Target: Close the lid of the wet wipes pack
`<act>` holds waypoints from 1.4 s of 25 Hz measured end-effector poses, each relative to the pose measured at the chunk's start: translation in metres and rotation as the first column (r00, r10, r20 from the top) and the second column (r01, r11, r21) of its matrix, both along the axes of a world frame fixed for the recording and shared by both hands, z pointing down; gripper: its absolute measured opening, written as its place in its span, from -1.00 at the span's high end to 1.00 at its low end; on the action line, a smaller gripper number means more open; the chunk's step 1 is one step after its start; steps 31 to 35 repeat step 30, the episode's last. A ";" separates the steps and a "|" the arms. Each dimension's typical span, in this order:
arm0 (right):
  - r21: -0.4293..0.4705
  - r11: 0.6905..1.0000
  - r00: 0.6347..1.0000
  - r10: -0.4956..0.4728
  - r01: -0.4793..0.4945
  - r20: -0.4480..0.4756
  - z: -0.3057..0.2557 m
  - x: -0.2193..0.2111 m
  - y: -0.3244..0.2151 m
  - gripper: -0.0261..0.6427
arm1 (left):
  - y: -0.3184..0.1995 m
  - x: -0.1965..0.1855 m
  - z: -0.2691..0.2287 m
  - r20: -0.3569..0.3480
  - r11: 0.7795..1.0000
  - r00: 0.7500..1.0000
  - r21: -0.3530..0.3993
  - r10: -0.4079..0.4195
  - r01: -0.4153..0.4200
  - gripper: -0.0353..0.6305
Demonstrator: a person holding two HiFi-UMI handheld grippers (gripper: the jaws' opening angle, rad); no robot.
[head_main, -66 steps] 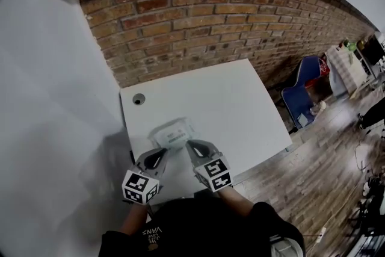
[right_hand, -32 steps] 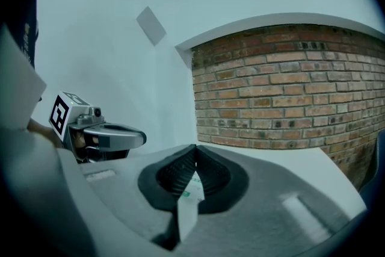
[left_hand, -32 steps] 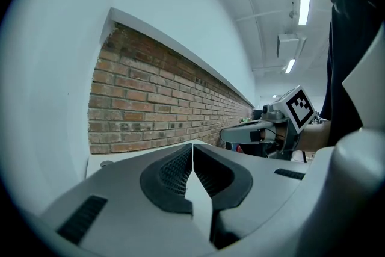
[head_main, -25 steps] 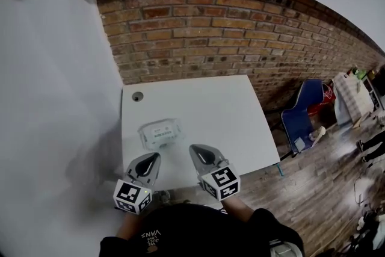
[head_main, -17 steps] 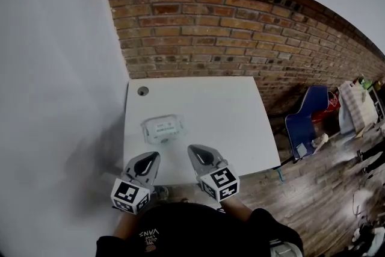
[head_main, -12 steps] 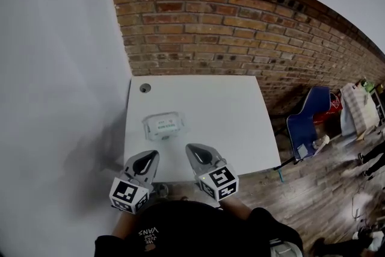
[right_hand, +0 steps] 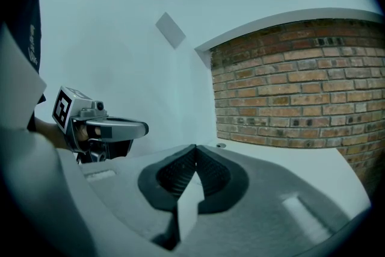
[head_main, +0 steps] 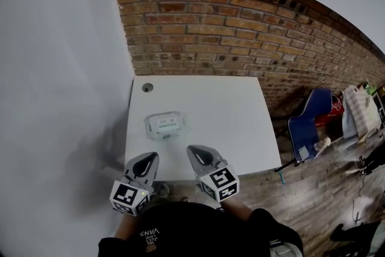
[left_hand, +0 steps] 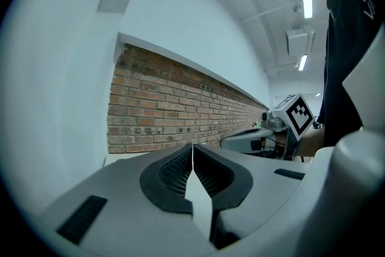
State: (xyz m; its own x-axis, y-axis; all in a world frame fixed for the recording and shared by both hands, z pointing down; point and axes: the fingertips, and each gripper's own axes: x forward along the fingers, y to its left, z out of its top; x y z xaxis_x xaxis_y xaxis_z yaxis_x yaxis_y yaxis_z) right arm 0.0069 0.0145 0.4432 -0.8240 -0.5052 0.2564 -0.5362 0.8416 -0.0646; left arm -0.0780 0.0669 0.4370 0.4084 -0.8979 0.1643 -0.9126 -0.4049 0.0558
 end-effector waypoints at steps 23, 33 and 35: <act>-0.017 1.000 1.000 0.010 -0.010 -0.005 0.007 0.006 0.002 0.93 | 0.002 0.009 -0.002 -0.008 1.000 1.000 0.009 0.008 -0.008 0.89; -0.017 1.000 1.000 0.013 -0.013 -0.008 0.009 0.008 0.000 0.93 | 0.001 0.010 -0.002 -0.012 1.000 1.000 0.013 0.006 -0.005 0.89; -0.017 1.000 1.000 0.013 -0.013 -0.008 0.009 0.008 0.000 0.93 | 0.001 0.010 -0.002 -0.012 1.000 1.000 0.013 0.006 -0.005 0.89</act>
